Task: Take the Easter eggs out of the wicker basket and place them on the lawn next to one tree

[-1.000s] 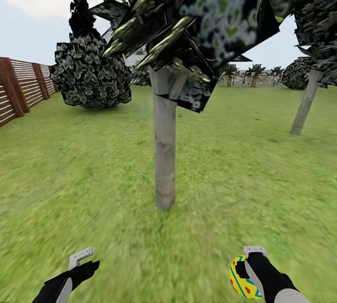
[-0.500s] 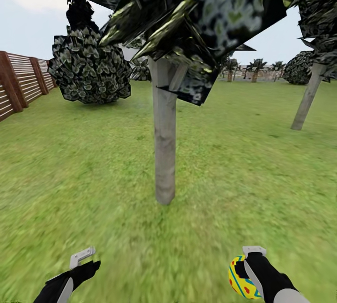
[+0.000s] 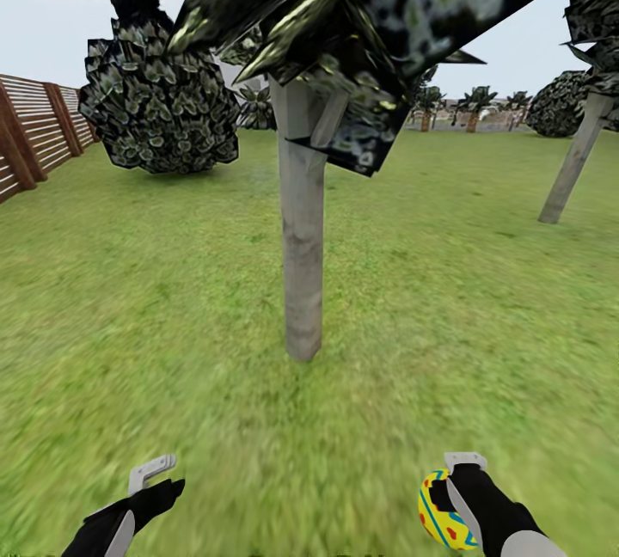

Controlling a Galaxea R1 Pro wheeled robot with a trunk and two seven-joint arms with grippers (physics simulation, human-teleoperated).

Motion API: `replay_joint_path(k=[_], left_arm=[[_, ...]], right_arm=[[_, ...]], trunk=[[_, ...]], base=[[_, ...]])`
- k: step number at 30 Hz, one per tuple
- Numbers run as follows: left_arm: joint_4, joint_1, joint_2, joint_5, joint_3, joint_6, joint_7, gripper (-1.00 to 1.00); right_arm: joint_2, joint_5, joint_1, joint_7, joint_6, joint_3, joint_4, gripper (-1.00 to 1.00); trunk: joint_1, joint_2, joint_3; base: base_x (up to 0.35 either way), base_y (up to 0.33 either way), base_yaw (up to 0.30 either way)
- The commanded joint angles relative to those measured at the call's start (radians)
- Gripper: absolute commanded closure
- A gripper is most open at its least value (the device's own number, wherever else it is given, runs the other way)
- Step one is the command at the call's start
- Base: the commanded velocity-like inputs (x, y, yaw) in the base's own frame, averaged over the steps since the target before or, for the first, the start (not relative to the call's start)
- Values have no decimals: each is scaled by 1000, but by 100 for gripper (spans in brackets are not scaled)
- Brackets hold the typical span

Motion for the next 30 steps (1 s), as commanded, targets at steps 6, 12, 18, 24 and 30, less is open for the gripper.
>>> replay_joint_path(k=[6,12,18,24,30], left_arm=[[-1,0,0,9,3,7,-3,-100],[-1,0,0,9,3,7,-3,-100],[-1,0,-2,9,3,7,-4,-100],[-1,0,-2,9,2,7,-4,-100],[-1,0,-2,9,2,7,-4,-100]], right_arm=[[4,4,0,-1,5,-2,-2,100],[4,5,0,-1,5,-2,-2,100],[4,5,0,-1,5,-2,-2,100],[4,6,0,-1,5,-2,-2,100],[4,7,0,-1,5,-2,-2,100]], trunk=[[2,-2,-24],[5,-3,-47],[8,-5,-71],[11,-6,-94],[13,-7,-117]], base=[[0,0,0],[0,0,0],[0,0,0],[0,0,0],[0,0,0]])
